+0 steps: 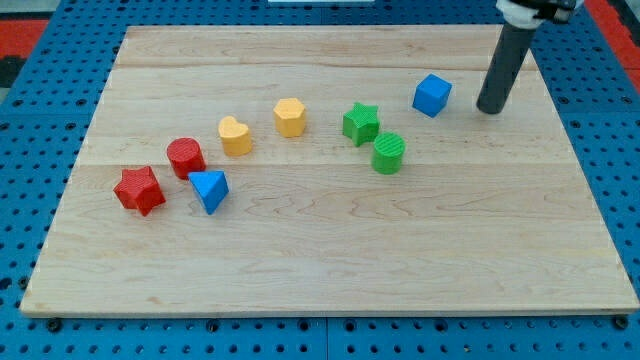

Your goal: Slide the blue cube to the center right of the board

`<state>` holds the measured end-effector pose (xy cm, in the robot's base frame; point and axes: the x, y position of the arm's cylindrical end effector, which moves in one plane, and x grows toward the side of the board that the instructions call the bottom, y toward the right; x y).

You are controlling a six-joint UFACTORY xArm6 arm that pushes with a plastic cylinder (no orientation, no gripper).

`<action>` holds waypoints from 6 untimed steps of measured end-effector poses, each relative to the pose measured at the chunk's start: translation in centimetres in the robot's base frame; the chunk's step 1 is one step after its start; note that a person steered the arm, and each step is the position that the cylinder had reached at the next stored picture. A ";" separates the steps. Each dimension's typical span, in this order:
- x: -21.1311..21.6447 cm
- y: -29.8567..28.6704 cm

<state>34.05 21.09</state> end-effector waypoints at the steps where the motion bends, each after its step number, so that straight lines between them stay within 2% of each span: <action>1: -3.8 -2.3; 3: -4.9 -12.4; 4: -3.8 -11.9; 6: -1.3 -5.1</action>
